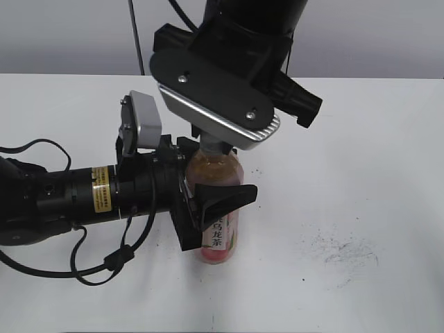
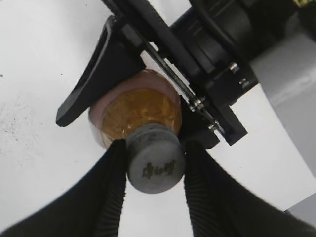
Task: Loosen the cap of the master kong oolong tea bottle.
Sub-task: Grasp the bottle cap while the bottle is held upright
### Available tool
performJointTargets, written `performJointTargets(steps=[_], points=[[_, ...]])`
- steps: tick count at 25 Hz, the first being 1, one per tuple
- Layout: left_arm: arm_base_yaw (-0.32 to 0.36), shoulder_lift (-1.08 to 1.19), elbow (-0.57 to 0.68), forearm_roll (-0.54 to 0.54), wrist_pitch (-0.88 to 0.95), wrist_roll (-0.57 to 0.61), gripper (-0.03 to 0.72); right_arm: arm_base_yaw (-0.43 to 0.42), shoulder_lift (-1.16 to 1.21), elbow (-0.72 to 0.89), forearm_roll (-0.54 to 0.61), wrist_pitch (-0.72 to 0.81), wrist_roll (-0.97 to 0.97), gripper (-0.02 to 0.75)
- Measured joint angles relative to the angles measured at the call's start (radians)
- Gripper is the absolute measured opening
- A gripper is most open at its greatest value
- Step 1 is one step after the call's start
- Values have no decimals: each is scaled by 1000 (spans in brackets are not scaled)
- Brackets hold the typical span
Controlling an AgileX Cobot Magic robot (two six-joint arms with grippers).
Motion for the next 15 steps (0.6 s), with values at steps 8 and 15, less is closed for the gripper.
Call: performJointTargets(steps=[8, 15], points=[[0, 0, 0, 10, -3, 3, 446, 2, -1, 0, -9, 0, 557, 393], [0, 0, 0, 12, -4, 4, 446, 2, -1, 0, -25, 0, 1420, 542]])
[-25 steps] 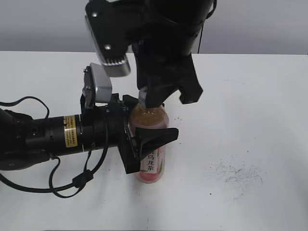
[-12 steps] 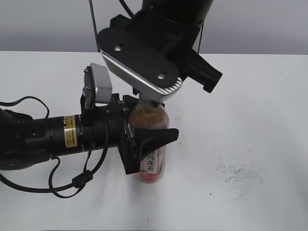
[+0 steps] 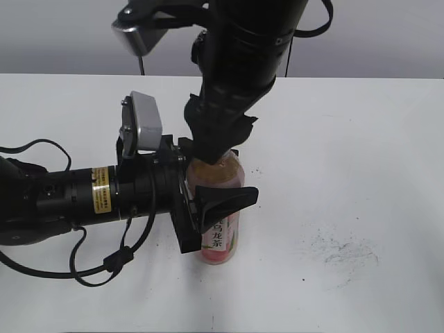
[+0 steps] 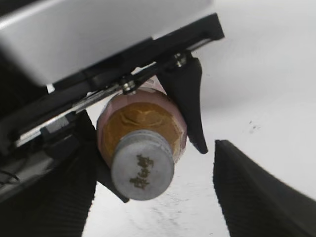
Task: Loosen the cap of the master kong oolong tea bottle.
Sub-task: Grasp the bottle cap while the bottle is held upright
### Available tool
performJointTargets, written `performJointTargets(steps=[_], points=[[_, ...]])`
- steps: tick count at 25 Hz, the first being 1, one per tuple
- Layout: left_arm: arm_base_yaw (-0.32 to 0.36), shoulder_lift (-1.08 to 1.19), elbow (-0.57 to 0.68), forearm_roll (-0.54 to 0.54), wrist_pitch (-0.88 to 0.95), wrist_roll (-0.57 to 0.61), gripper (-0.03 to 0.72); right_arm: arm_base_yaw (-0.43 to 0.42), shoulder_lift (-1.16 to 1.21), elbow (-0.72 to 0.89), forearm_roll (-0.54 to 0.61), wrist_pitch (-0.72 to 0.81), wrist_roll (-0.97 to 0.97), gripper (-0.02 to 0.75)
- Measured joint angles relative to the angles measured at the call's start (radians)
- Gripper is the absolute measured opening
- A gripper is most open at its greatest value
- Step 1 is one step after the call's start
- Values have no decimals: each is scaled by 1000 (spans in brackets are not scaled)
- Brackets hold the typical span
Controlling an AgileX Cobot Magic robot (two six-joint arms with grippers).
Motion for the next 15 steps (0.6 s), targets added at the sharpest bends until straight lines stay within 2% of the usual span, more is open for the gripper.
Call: performJointTargets(steps=[3, 6, 9, 12, 15], points=[[0, 0, 0, 1, 0, 0, 446, 0, 0, 0, 0, 0, 171, 483], [0, 0, 0, 1, 0, 0, 446, 0, 0, 0, 0, 0, 223, 397], [0, 0, 0, -1, 0, -1, 446, 0, 0, 0, 4, 2, 233, 276], [0, 0, 0, -3, 1, -1, 446, 0, 0, 0, -2, 2, 183, 269], [0, 0, 0, -7, 2, -2, 446, 0, 1, 0, -4, 1, 10, 269]])
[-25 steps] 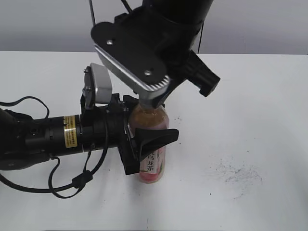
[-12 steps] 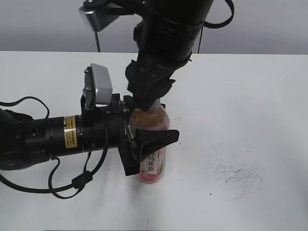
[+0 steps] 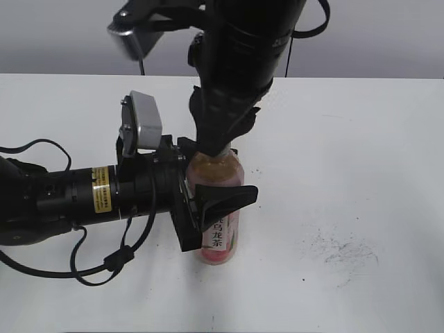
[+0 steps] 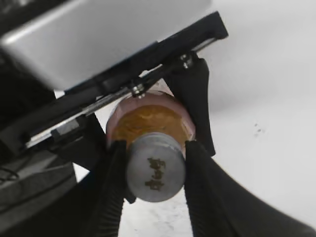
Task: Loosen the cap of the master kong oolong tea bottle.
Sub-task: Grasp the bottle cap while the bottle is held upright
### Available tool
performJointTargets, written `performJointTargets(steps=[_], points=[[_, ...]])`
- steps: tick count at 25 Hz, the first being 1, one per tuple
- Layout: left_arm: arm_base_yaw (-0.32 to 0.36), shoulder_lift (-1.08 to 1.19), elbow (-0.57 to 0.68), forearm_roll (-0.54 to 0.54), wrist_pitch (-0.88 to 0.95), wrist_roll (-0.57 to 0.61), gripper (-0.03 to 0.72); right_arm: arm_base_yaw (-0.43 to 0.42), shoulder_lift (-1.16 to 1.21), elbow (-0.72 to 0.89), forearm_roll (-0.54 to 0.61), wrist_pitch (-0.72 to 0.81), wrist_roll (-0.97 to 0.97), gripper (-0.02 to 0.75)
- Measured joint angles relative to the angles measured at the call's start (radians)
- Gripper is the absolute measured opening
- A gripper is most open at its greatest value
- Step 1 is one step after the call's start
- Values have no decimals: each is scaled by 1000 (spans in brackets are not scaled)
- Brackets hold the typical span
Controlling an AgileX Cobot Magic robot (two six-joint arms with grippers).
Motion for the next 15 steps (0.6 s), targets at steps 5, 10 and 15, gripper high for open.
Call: performJointTargets(steps=[5, 10, 15], points=[[0, 0, 0, 1, 1, 0, 446, 0, 0, 0, 2, 1, -476, 269], [0, 0, 0, 1, 1, 0, 446, 0, 0, 0, 4, 5, -1074, 269], [-1, 0, -1, -1, 2, 1, 446, 12, 0, 0, -4, 5, -1644, 269]])
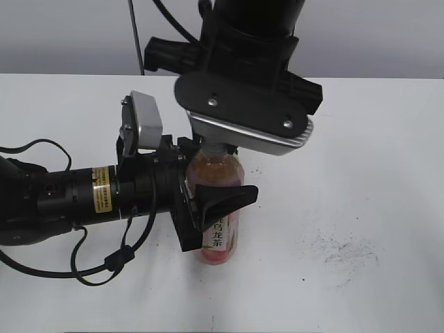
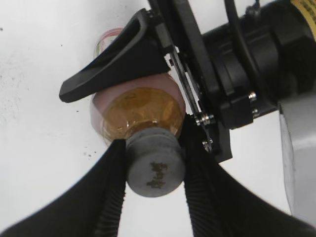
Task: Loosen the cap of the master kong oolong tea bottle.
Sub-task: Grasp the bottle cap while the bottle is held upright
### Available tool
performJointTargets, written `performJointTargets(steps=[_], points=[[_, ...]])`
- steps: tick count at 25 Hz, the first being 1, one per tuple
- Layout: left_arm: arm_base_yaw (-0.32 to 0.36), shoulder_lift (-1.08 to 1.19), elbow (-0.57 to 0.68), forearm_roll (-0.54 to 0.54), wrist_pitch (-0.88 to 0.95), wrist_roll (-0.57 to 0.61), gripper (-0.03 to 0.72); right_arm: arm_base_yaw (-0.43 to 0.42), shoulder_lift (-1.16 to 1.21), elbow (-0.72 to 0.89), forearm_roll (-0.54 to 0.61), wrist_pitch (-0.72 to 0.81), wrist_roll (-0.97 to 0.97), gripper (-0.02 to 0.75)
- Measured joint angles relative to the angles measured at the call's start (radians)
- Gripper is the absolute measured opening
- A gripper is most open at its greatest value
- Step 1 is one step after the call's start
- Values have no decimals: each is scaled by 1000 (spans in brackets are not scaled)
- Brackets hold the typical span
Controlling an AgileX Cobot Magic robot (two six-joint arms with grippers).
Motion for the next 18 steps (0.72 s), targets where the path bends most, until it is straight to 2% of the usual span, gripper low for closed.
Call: performJointTargets(steps=[3, 6, 8, 9, 14, 18], points=[[0, 0, 0, -1, 0, 0, 446, 6, 0, 0, -6, -1, -110, 269], [0, 0, 0, -1, 0, 0, 446, 6, 0, 0, -11, -1, 10, 269], [0, 0, -1, 2, 0, 0, 446, 7, 0, 0, -19, 0, 241, 274], [0, 0, -1, 4, 0, 0, 446, 8, 0, 0, -22, 0, 362, 301], [0, 0, -1, 10, -3, 3, 446, 8, 0, 0, -61, -6, 1105, 514], [0, 0, -1, 12, -3, 4, 446, 8, 0, 0, -79, -6, 1596, 557]])
